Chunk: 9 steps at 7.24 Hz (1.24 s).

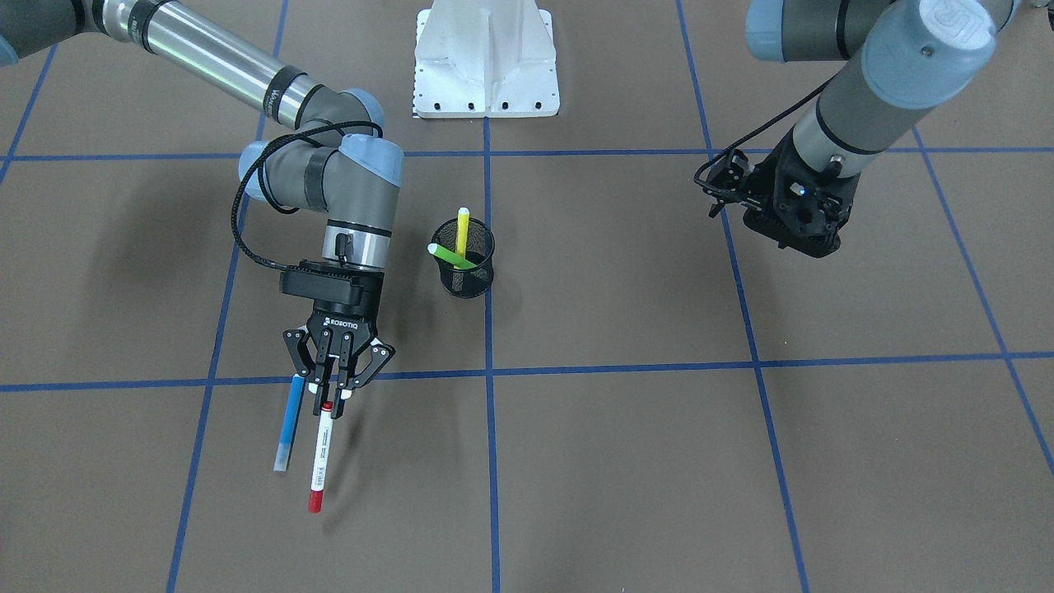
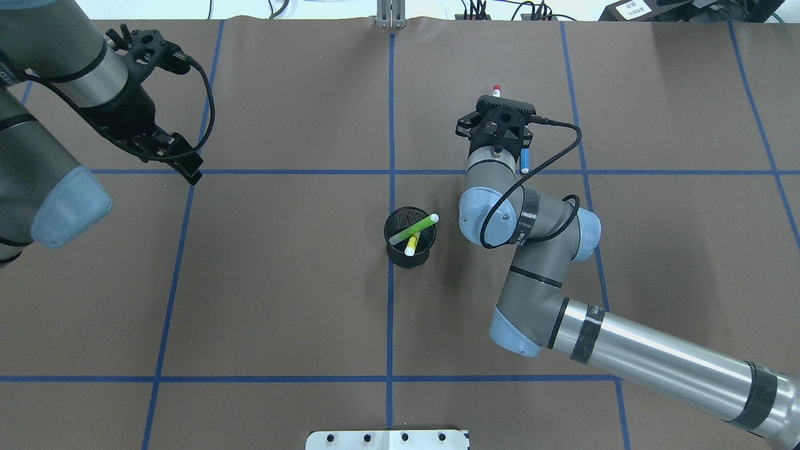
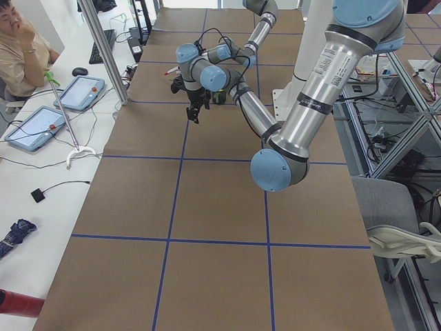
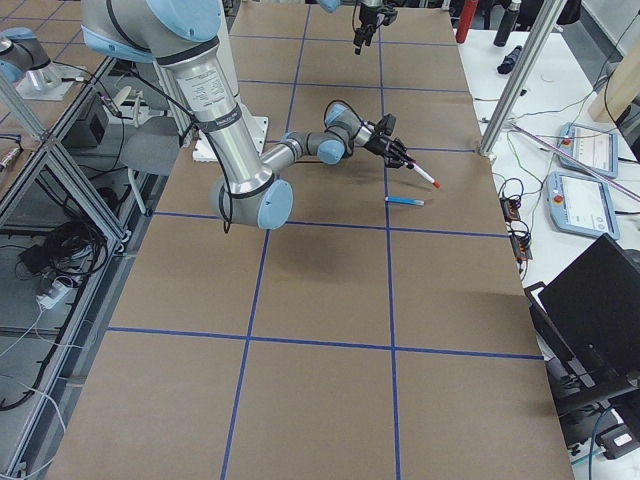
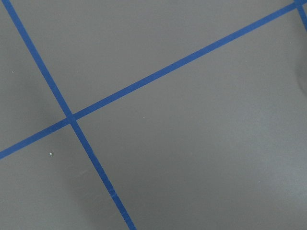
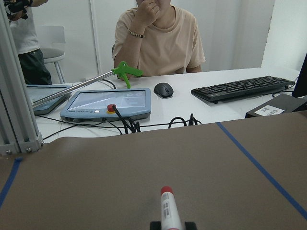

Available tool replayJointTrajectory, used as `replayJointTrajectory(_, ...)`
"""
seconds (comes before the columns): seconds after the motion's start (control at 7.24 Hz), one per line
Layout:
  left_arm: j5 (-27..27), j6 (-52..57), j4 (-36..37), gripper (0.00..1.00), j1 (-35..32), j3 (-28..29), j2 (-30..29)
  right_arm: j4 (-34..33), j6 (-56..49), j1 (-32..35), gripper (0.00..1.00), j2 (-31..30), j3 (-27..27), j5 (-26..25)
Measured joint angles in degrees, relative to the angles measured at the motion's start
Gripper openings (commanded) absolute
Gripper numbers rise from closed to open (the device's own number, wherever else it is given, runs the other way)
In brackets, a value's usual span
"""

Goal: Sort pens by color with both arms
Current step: 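Carry the red-capped marker beside the blue marker and release it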

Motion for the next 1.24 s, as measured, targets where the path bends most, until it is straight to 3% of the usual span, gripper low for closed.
replayJointTrajectory(0.14, 0.0, -0.5, -0.1, 1.00, 0.0, 0.0, 0.0, 0.0, 0.1, -0.8, 0.29, -0.3, 0.2, -0.3)
replayJointTrajectory(0.41, 0.0, -0.7, -0.2, 1.00, 0.0, 0.0, 0.0, -0.1, 0.1, -1.8, 0.53, -0.6, 0.3, -0.9)
replayJointTrajectory(0.55, 0.0, -0.7, -0.3, 1.00, 0.0, 0.0, 0.0, -0.1, 0.1, -2.2, 0.53, -0.9, 0.3, -1.2)
replayJointTrajectory(0.69, 0.0, -0.7, -0.3, 1.00, 0.0, -0.1, 0.0, -0.2, 0.1, -2.4, 0.63, -1.0, 0.3, -1.3)
replayJointTrajectory(0.83, 0.0, -0.7, -0.3, 1.00, 0.0, -0.1, 0.0, -0.3, -0.1, -2.5, 0.81, -0.9, 0.3, -1.2)
replayJointTrajectory(0.97, 0.0, -0.9, -0.3, 1.00, 0.0, -0.2, 0.0, -0.5, -0.5, -2.3, 0.93, -0.6, 0.3, -0.1)
replayJointTrajectory(1.24, -0.6, -2.5, -0.2, 1.00, 0.1, -0.5, -0.4, -0.6, -1.1, 0.1, 0.98, 0.4, 0.4, 6.6)
